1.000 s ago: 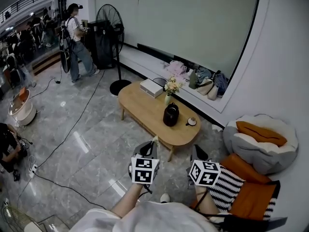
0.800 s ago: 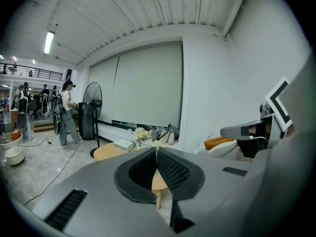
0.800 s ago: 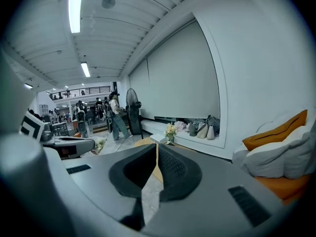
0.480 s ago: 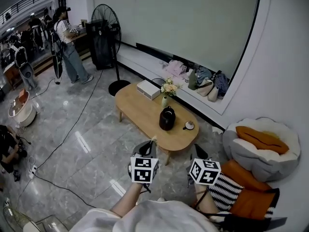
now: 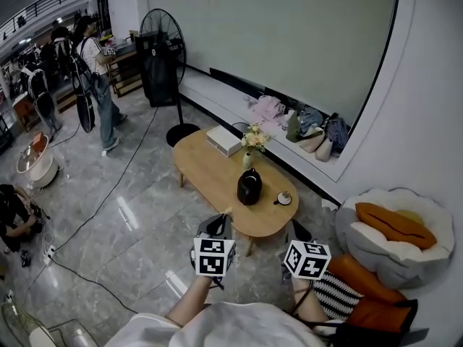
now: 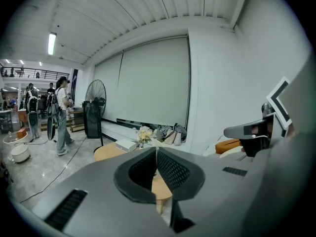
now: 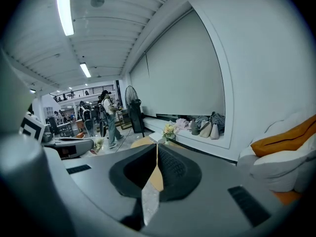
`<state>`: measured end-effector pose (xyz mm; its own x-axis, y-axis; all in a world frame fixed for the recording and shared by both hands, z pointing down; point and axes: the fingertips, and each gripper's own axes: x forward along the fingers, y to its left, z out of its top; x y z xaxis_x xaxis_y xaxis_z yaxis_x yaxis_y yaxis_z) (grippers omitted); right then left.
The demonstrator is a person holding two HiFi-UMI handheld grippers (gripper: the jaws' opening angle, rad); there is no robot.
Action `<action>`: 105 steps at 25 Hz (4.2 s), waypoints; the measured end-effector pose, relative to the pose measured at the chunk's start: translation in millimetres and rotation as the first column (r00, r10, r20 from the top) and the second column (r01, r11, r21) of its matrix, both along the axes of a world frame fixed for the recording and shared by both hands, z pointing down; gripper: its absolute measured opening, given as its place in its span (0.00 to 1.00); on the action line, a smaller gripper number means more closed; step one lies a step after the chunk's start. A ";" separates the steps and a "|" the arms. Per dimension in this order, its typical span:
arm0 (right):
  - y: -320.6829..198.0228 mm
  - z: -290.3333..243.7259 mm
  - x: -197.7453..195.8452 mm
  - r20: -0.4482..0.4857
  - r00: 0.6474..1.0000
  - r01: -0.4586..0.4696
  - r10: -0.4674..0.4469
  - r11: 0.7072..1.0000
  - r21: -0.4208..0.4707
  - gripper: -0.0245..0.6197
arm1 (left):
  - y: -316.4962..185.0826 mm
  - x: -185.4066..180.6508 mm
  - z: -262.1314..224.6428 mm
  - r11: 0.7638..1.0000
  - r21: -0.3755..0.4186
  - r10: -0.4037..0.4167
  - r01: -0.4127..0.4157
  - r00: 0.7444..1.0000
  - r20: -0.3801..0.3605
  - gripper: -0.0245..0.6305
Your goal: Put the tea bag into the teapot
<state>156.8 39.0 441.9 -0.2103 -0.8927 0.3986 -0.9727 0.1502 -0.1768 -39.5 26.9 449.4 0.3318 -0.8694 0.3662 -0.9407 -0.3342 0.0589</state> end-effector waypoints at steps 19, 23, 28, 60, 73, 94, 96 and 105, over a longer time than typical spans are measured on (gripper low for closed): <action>-83.9 30.6 29.6 0.013 1.000 -0.018 0.019 0.998 -0.055 0.09 | -91.4 29.4 21.5 0.999 -0.020 0.029 -0.029 0.999 0.022 0.06; -115.0 20.5 32.7 0.010 1.000 -0.024 0.025 0.999 -0.038 0.09 | -125.6 34.3 12.5 0.999 0.001 0.041 -0.041 0.999 0.013 0.06; -153.6 12.4 28.1 0.005 1.000 -0.015 0.015 0.999 -0.033 0.09 | -163.8 30.5 8.8 0.999 0.003 0.033 -0.033 0.999 -0.001 0.06; -323.0 37.2 -0.5 -0.033 0.998 0.045 -0.049 0.991 -0.127 0.09 | -333.0 9.8 36.5 0.998 -0.061 0.012 -0.014 1.000 -0.025 0.06; -356.9 31.7 2.4 -0.046 0.983 0.171 -0.176 0.979 -0.107 0.09 | -327.2 21.2 39.5 0.993 -0.081 -0.083 0.081 0.996 -0.016 0.06; -308.8 166.8 15.1 0.000 0.984 0.168 -0.180 0.913 -0.372 0.09 | -266.0 32.2 165.3 0.935 -0.341 -0.099 0.101 0.995 0.023 0.06; -301.3 175.5 16.0 0.003 0.985 0.162 -0.174 0.907 -0.390 0.09 | -261.0 31.3 172.4 0.930 -0.354 -0.097 0.099 0.995 0.024 0.06; -290.8 195.7 17.7 0.005 0.987 0.145 -0.158 0.897 -0.418 0.09 | -253.1 45.5 187.5 0.923 -0.381 -0.045 0.048 0.999 0.018 0.06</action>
